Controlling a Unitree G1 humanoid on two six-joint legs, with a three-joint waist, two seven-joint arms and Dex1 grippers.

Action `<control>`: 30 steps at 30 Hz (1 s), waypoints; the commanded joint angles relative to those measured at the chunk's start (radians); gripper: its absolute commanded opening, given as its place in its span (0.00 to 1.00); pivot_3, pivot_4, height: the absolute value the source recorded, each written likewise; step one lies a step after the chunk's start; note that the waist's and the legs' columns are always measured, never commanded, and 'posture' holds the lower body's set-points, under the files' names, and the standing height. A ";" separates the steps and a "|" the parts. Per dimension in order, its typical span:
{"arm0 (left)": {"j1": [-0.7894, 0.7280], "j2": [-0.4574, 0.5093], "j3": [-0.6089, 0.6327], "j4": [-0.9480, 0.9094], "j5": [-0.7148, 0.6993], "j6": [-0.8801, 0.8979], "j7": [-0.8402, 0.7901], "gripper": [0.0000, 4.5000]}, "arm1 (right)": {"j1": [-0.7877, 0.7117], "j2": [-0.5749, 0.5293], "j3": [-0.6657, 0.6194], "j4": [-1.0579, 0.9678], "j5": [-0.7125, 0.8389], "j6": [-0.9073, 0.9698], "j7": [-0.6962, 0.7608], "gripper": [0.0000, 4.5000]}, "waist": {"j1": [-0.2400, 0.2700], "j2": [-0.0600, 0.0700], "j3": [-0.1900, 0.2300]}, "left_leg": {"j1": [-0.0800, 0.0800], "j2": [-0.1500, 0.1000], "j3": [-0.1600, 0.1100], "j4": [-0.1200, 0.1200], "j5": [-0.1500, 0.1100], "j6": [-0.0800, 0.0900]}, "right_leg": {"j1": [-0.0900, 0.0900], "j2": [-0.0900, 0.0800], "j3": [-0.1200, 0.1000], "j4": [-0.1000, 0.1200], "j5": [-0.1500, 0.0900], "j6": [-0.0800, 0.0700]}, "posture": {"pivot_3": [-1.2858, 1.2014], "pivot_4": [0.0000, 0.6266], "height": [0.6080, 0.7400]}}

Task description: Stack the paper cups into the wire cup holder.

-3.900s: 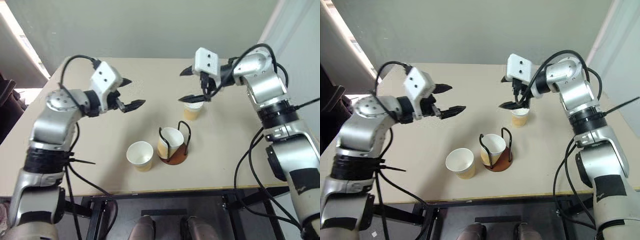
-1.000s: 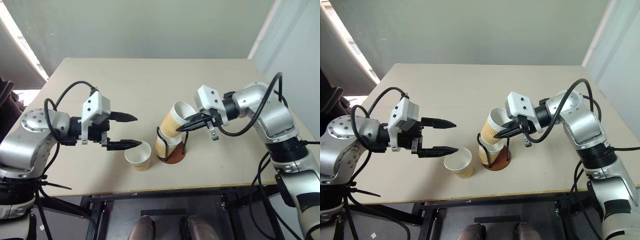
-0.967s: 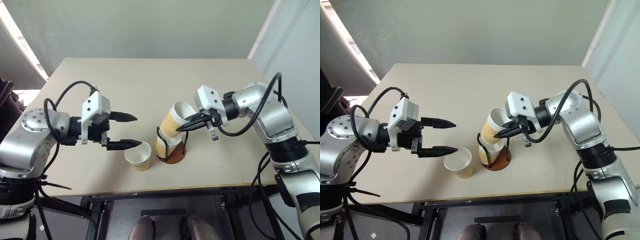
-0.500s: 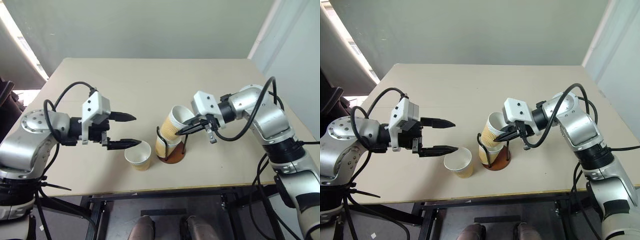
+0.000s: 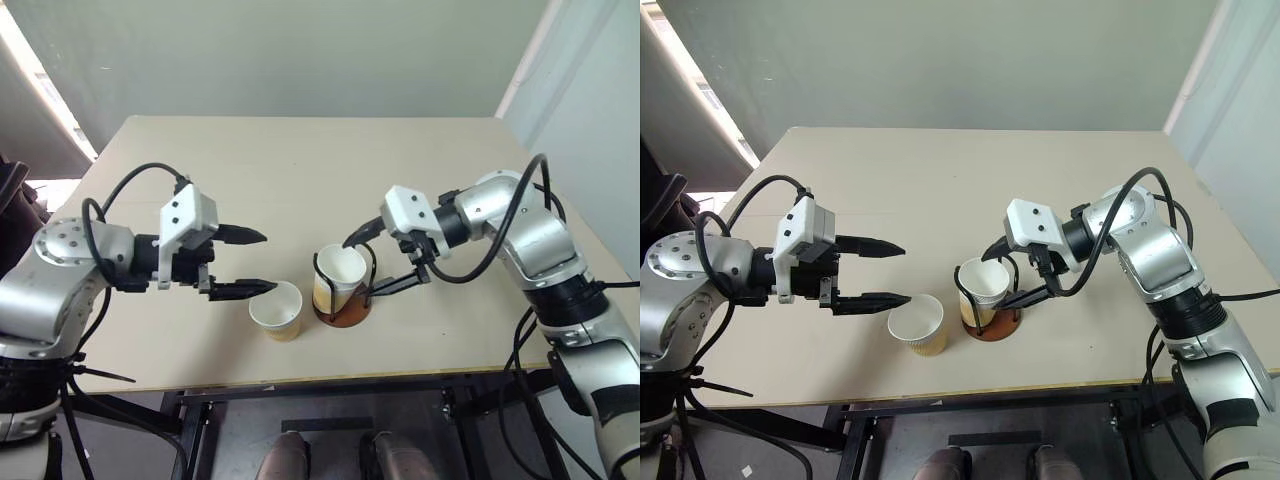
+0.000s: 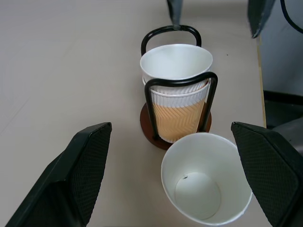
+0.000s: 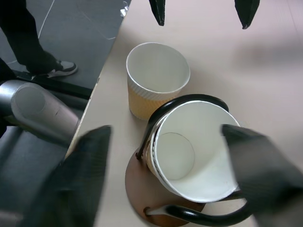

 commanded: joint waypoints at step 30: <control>-0.275 -0.113 -0.365 0.289 0.340 -0.213 -0.277 0.13 | -0.026 0.023 -0.205 -0.158 0.249 0.136 -0.164 1.00 | 0.001 0.000 0.000 | -0.006 0.000 -0.001 0.000 -0.004 0.000 | -0.006 0.000 0.001 0.000 0.004 0.011 | 0.52 0.24 1.00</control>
